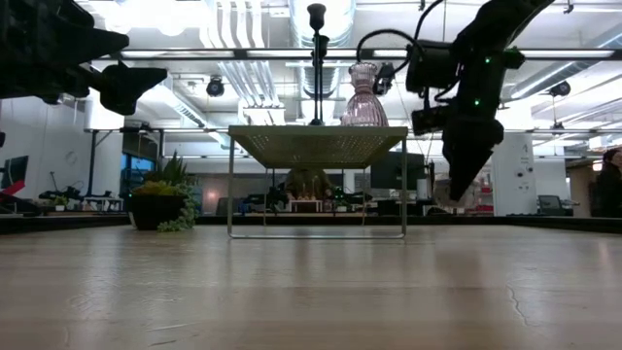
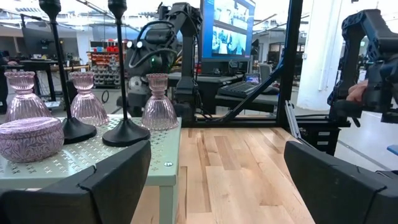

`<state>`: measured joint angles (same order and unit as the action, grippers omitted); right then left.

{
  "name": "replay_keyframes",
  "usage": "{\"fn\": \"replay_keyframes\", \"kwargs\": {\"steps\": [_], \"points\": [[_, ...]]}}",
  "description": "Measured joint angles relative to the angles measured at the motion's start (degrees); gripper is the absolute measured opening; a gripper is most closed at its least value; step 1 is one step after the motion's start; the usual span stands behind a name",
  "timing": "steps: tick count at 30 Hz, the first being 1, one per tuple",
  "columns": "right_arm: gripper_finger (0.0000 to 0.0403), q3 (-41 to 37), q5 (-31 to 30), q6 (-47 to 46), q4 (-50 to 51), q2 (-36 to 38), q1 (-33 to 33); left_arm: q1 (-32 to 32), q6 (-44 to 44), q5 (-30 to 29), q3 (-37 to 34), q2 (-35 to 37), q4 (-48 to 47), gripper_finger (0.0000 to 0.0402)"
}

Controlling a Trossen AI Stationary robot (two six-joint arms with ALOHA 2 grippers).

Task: Pick & Place candle stick holders
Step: Put the red patterned scented candle on the shelf

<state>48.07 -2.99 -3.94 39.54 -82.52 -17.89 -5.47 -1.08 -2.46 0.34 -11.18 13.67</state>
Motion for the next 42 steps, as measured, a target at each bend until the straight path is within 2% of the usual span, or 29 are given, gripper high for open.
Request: {"fn": "replay_keyframes", "kwargs": {"steps": [12, 21, 32, 42], "points": [[0.0304, 0.17, -1.57, -5.13, 7.45, 12.39, 0.95, 0.01, 0.01, 0.0, 0.0, 0.0, 0.0, 0.0374], [0.0303, 0.23, 0.13, -14.17, 9.85, 16.56, 9.98, 0.01, 0.0, -0.01, 0.0, 0.0, -0.01, 0.0374], [0.0302, 7.43, -1.41, -22.81, 9.87, 11.78, 23.96, 0.02, 0.0, 0.0, 0.0, 0.0, -0.02, 0.0374], [0.0303, 20.28, -3.44, -24.98, 10.01, -0.54, 31.27, 0.02, 0.0, 0.0, 0.0, 0.0, -0.02, 0.0374]]}}
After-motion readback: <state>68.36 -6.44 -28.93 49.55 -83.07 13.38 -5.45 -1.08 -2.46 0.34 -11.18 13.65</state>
